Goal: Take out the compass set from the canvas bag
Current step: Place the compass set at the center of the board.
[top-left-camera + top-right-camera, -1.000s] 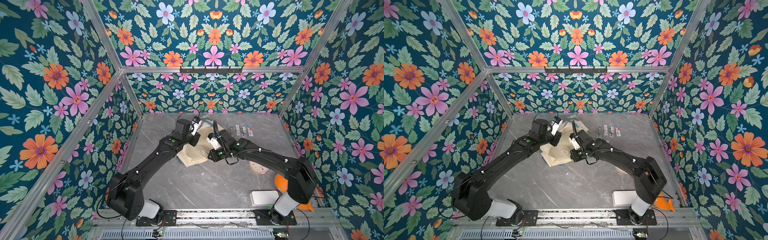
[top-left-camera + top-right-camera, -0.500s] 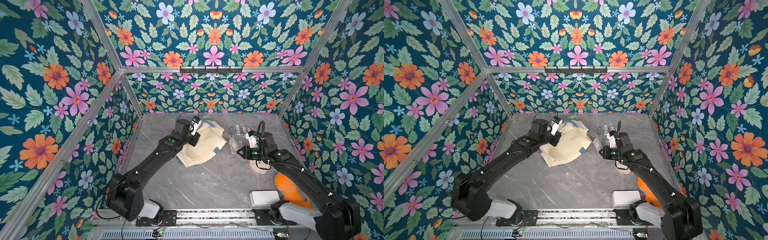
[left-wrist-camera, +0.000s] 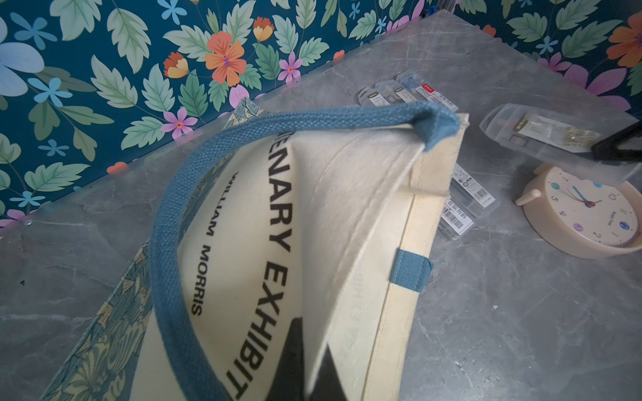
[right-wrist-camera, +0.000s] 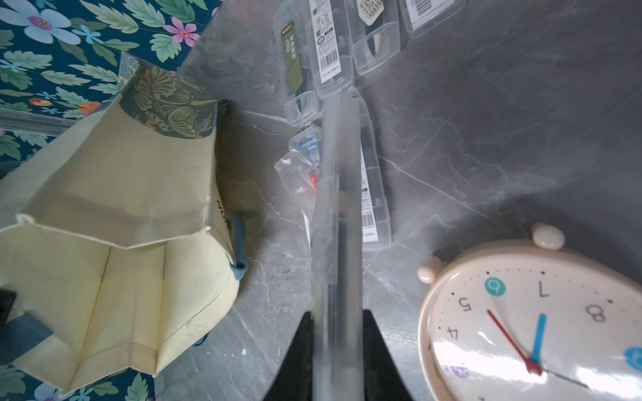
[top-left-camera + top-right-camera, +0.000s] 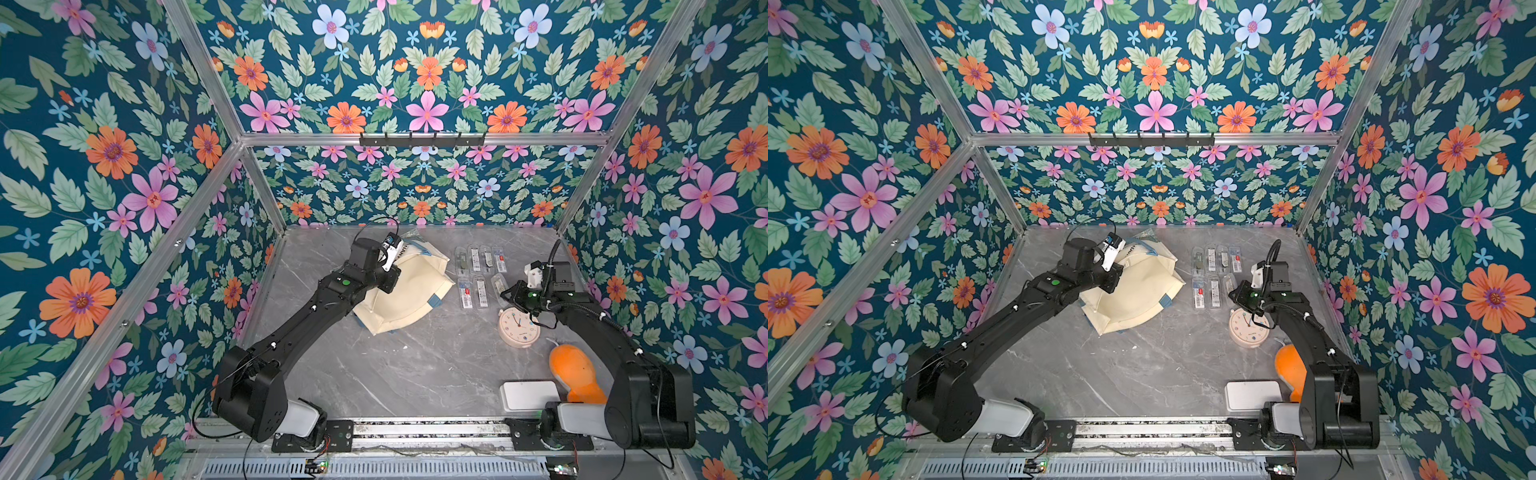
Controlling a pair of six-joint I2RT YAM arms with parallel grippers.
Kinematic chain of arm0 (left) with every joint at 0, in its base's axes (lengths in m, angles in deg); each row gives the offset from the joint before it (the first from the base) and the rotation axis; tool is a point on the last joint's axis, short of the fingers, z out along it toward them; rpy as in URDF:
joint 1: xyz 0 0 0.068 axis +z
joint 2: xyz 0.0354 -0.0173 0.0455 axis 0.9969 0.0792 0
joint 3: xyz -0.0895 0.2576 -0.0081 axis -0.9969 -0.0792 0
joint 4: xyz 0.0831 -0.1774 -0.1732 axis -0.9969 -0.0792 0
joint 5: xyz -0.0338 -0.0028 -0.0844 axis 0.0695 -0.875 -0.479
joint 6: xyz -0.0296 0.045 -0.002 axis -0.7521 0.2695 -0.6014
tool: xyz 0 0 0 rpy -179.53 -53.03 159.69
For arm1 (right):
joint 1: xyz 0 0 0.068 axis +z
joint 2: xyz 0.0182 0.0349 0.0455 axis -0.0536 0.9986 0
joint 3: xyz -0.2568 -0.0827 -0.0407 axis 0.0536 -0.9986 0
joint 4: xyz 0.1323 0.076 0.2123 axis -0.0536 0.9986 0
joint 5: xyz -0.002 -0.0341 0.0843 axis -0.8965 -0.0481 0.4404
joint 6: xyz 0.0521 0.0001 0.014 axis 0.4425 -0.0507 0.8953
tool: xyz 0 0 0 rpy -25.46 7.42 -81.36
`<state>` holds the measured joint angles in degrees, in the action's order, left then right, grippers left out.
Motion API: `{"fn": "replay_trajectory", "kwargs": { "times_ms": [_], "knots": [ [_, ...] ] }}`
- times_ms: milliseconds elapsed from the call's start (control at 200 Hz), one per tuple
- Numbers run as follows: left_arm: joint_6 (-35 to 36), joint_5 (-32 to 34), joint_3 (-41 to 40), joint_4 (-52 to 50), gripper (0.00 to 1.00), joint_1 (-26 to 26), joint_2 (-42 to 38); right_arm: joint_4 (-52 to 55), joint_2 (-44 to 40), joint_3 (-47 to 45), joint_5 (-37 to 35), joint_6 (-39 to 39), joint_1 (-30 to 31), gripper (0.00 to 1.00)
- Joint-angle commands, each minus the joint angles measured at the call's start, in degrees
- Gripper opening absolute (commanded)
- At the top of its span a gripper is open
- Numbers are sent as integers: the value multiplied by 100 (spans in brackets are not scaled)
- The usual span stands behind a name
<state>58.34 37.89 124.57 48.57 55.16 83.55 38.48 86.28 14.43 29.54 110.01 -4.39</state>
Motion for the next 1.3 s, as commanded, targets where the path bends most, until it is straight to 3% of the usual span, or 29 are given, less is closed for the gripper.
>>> {"fn": "replay_trajectory", "kwargs": {
  "times_ms": [0, 700, 870, 1065, 1295],
  "knots": [
    [-55, -89, -4, 100, 0, 9, -16, -266, 249, 58, -124, -131, -46, 9],
    [-71, -155, -4, 122, 0, 9, 3, -857, 1545, 220, 99, -230, -58, 13],
    [-65, -151, -6, 117, 0, 7, -11, -755, 1638, 238, 71, -323, -59, 20],
    [-63, -168, -4, 122, 0, 7, -29, -473, 1669, 362, -207, -456, -55, 38],
    [-62, -168, -13, 119, 0, 7, -50, -314, 1708, 518, -441, -548, -62, 42]
  ]
}}
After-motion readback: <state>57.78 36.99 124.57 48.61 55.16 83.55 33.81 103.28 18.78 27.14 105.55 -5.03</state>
